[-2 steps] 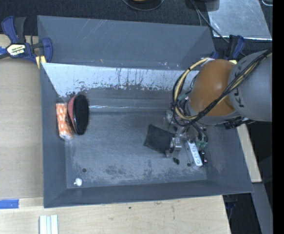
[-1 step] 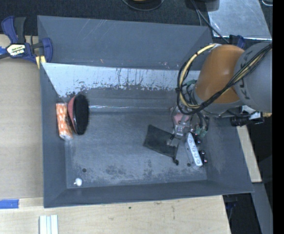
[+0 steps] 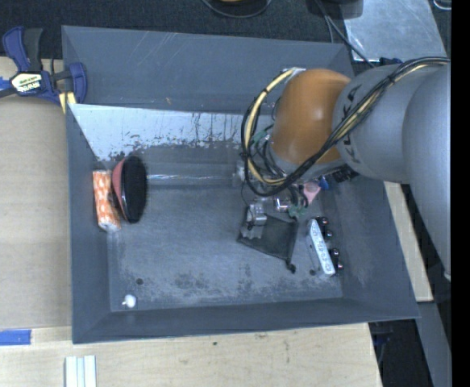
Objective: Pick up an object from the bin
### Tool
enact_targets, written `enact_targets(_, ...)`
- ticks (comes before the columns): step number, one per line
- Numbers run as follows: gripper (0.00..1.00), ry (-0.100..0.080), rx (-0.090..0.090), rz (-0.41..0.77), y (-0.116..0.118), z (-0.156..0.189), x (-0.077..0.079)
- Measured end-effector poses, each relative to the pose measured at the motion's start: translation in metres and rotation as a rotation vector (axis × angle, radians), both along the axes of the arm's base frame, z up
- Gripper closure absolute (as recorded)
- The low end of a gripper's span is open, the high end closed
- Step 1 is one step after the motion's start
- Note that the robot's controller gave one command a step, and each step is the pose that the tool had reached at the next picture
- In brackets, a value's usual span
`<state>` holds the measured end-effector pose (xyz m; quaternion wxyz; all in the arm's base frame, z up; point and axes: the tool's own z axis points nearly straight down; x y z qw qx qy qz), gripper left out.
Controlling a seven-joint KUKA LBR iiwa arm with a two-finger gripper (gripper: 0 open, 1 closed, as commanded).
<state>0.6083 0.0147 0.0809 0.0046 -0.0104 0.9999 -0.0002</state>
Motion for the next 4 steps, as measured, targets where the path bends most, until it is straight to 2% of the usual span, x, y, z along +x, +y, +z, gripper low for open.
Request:
enact_targets(1,0.0,-0.001,0.0,0.022,0.011,-0.006,0.003)
enact_targets(2,0.0,0.0,0.0,0.063,0.002,-0.009,-0.003)
enact_targets(3,0.0,-0.002,0.001,0.041,-0.044,0.003,-0.008)
enact_targets(4,0.0,-0.004,0.001,-0.108,-0.062,-0.009,-0.04)
